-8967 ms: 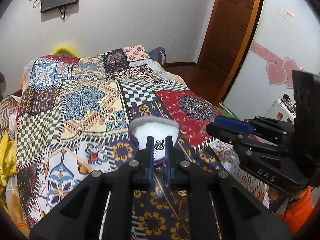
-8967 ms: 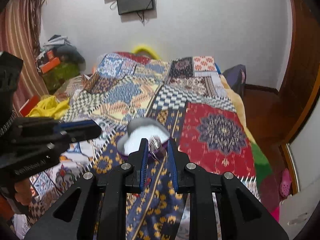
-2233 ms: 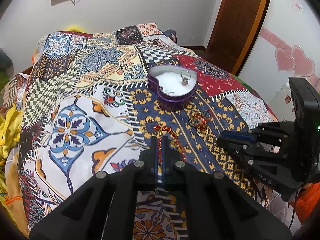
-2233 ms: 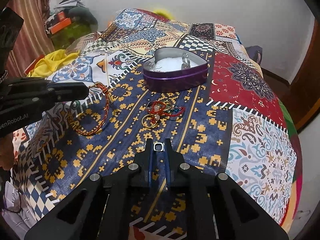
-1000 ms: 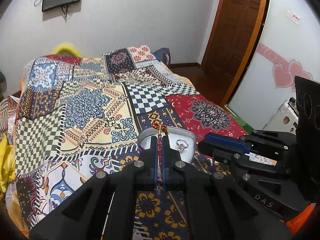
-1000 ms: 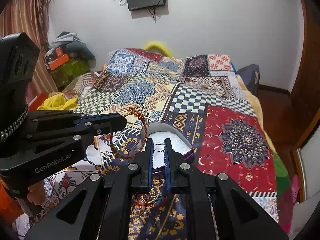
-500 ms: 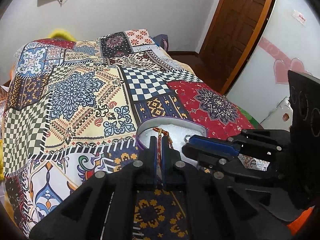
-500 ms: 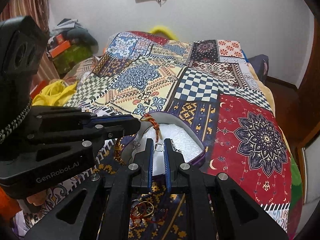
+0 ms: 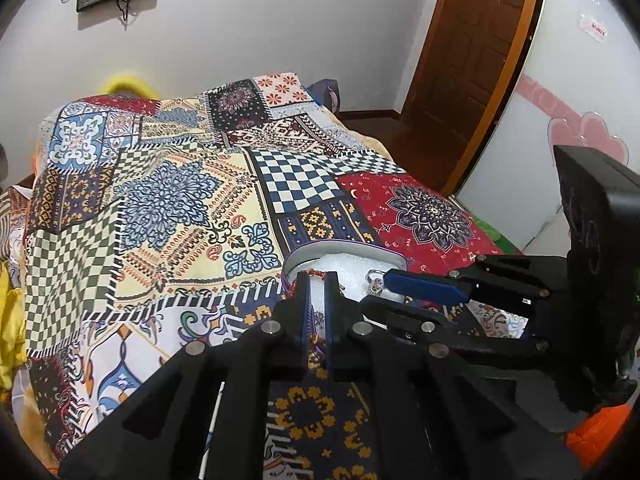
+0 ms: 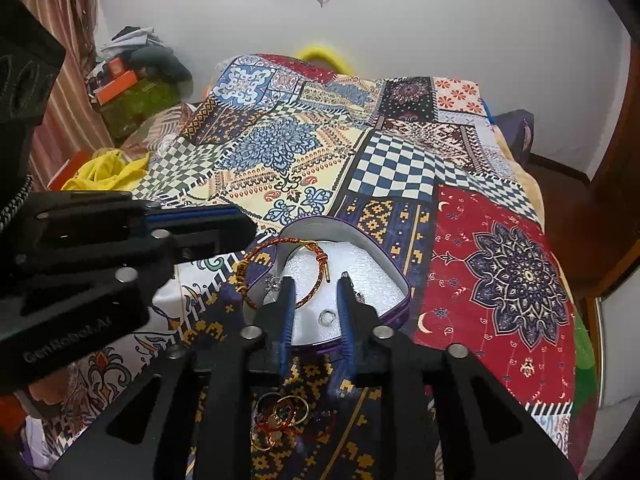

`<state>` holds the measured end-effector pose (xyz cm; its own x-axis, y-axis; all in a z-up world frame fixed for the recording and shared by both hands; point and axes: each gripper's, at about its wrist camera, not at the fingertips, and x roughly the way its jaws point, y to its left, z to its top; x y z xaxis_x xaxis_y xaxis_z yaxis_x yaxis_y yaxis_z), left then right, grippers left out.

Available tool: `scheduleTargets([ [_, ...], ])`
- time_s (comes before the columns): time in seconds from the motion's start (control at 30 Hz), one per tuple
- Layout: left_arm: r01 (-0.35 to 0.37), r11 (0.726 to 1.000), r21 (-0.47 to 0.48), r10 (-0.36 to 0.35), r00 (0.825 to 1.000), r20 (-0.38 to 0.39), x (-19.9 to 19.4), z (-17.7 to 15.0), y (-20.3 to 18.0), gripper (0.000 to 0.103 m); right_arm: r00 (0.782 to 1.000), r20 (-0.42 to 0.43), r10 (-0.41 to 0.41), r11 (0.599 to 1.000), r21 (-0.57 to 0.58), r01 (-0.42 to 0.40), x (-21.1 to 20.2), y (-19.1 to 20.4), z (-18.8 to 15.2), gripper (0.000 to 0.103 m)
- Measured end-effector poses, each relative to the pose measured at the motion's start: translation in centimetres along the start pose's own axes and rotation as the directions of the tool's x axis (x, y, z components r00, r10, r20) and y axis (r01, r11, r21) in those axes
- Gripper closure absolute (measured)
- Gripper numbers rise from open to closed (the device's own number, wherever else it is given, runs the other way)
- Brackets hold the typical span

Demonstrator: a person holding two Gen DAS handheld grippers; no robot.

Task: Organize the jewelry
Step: 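Lower the bracelet into the tin with the left gripper while the right drops its ring in, then open both grippers and lift them away from the tin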

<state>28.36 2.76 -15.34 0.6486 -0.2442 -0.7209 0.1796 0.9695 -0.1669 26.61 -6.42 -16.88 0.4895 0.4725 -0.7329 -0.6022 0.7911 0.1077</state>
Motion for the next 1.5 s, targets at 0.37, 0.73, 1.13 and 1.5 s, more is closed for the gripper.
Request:
scheduleTargets([
  [0.37,-0.037,0.999,0.016,0.036,0.998,0.056,-4.7,-0.6,-1.0,0.084,0.998,0.051,-0.048,0.999,-0.023,0.050,-3.6,0.8,-0.2,0.080],
  [0.73,-0.057,0.998,0.035,0.056,0.997,0.045,-6.8,-2.5,-2.5,0.075,0.992,0.085,-0.092,0.996,0.009,0.092,-6.8,0.7,-1.7,0.077],
  [1.13,-0.021,0.999,0.049,0.025,0.996,-0.083,-3.7,-6.7,-4.4,0.071,0.991,0.060,-0.121,0.992,0.050,0.118,-7.6,-0.1,-5.1,0.064],
  [1.5,0.038,0.999,0.033,-0.030,0.979,-0.201,1.3,-8.5,-5.8,0.071,0.992,0.000,-0.125,0.986,0.113,0.125,-6.9,-2.2,-7.7,0.064],
])
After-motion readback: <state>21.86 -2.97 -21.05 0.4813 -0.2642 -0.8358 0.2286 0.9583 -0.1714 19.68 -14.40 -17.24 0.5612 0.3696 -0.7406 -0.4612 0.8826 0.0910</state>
